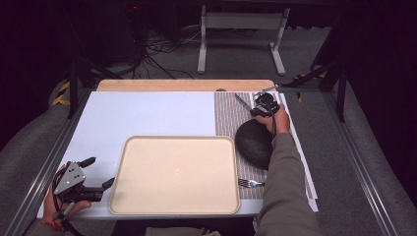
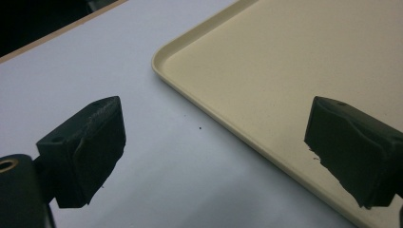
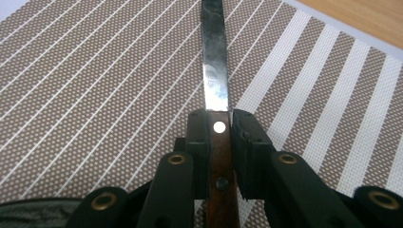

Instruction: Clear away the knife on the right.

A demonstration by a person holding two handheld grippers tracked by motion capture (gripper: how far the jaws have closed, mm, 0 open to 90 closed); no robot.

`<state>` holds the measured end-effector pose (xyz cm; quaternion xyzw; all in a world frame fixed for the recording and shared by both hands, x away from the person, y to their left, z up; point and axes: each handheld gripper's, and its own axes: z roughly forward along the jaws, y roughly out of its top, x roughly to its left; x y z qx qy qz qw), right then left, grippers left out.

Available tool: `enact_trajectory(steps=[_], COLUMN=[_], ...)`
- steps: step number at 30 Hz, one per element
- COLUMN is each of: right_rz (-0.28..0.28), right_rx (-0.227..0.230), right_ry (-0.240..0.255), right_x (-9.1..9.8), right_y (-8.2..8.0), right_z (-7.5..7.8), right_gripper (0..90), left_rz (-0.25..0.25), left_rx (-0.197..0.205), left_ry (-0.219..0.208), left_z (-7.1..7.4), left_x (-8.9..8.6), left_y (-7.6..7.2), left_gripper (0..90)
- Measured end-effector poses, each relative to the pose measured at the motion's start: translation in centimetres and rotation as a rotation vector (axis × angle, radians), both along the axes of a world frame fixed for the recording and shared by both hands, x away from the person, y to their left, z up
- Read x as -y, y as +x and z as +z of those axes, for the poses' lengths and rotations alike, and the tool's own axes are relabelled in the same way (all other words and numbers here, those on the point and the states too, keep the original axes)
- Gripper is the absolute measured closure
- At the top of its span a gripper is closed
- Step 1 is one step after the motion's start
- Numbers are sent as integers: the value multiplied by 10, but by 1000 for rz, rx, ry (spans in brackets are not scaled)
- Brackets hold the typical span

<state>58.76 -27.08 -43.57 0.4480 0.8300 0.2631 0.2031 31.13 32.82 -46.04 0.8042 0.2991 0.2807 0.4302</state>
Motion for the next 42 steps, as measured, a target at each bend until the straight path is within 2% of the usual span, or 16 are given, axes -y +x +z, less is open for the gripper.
enact_trajectory(steps=[9, 10, 11, 12, 13, 17, 18, 20, 22, 24, 27, 33, 35, 39, 42], right_rz=[-27, -31, -31, -37, -37, -47, -47, -43, -41, -35, -29, -22, -19, 1, 5], right_rx=[159, 190, 190, 250, 250, 341, 368, 394, 405, 423, 426, 439, 440, 447, 443], right_ry=[49, 62, 62, 82, 82, 137, 164, 167, 171, 181, 201, 182, 174, 148, 152], right_x=[-4, -4, -4, -4, -4, -4, -4, -5, -6, -10, -13, -23, -27, -34, -37], right_y=[-3, -4, -4, -7, -7, -12, -14, -17, -20, -26, -30, -48, -56, -73, -87], right_z=[11, 13, 13, 20, 20, 33, 38, 45, 50, 57, 62, 73, 77, 82, 83], right_gripper=[785, 785, 785, 785, 785, 786, 786, 785, 786, 785, 786, 785, 785, 785, 785], left_rz=[4, 4, 4, 5, 5, 7, 8, 5, 2, 1, -12, -22, -26, -33, -38], left_rx=[1, 2, 2, 4, 4, 11, 12, 16, 24, 31, 40, 47, 58, 62, 66], left_ry=[-10, -10, -10, -7, -7, -8, -8, -8, -26, -24, -35, -56, -44, -51, -48], left_z=[1, 1, 1, 1, 1, 2, 2, 2, 3, 4, 5, 7, 9, 9, 9], left_x=[-1, -1, -1, -2, -2, -2, -2, -3, -3, -4, -4, -8, -10, -12, -11], left_y=[-1, -1, -1, -1, -1, -1, -1, -2, -2, -2, -4, -4, -3, -1, 0], left_gripper=[69, 69, 70, 69, 69, 69, 69, 69, 68, 66, 63, 57, 56, 53, 53])
